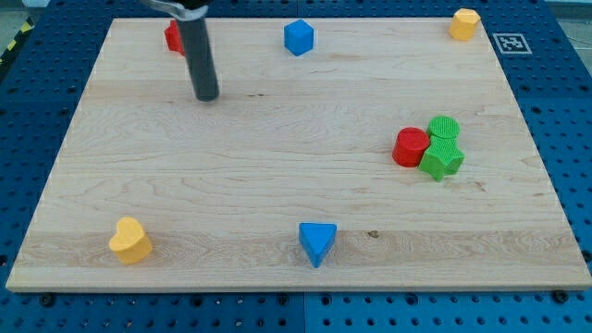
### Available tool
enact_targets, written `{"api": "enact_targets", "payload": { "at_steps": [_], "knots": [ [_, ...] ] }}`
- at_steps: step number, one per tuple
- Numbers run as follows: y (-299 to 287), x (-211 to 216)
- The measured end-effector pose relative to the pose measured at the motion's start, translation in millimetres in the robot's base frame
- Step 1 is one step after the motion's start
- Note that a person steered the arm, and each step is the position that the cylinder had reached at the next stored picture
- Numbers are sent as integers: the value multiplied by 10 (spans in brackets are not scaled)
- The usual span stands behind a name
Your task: Move the red star downwards
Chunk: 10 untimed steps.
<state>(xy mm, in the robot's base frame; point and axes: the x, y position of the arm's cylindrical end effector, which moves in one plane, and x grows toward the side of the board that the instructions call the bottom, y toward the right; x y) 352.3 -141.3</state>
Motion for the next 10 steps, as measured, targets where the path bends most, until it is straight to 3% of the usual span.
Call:
{"api": "enact_targets", "payload": {
  "at_steps": [4,6,10],
  "knots": [
    [-1243,-1109],
    [-988,-1487],
    [-358,-1295]
  ]
}}
